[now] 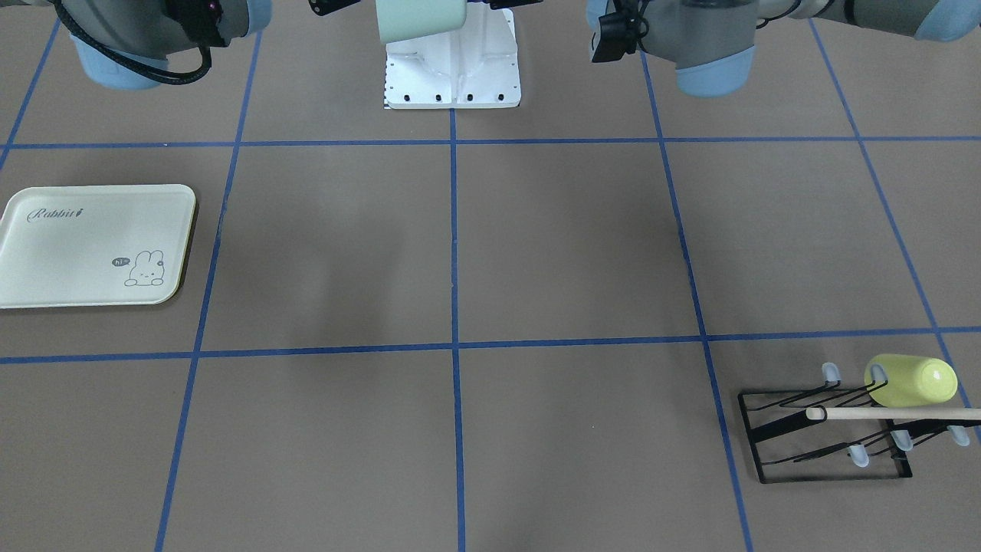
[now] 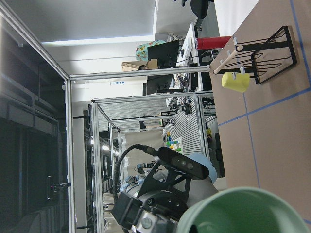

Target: Left arm grabs green cup and hands to right arm on tray

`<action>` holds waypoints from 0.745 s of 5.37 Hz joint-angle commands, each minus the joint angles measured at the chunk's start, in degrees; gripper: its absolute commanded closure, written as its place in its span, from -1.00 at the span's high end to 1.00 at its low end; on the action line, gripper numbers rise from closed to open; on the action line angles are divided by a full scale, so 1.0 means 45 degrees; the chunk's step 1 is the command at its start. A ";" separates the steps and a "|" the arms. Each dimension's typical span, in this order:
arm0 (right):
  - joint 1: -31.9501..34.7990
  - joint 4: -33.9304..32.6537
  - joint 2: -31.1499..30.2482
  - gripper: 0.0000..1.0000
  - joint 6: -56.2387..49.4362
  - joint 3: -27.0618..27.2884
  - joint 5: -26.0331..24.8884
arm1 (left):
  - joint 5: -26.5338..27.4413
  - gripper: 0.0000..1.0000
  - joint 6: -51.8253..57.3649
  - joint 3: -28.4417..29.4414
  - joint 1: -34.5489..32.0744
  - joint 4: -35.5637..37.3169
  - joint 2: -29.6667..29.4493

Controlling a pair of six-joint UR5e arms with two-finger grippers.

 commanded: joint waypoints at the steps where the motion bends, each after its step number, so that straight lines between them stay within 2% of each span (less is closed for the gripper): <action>1: 0.0059 -0.0122 -0.0167 -1.00 -0.0281 0.0044 0.0213 | -0.0013 1.00 0.1084 -0.0006 -0.0105 0.0018 0.0005; 2: 0.0137 -0.0084 -0.0458 -1.00 -0.0300 0.0044 0.0368 | -0.0342 1.00 0.1123 0.0013 -0.0260 0.0095 0.0063; 3: 0.0544 -0.0122 -0.0558 -1.00 -0.0281 0.0044 0.0660 | -0.1293 1.00 0.1336 0.0342 -0.0784 0.0154 0.0160; 4: 0.0858 -0.0993 -0.0675 -1.00 -0.0300 0.0006 0.0682 | -0.1631 1.00 0.2247 0.0423 -0.0847 0.0212 0.0742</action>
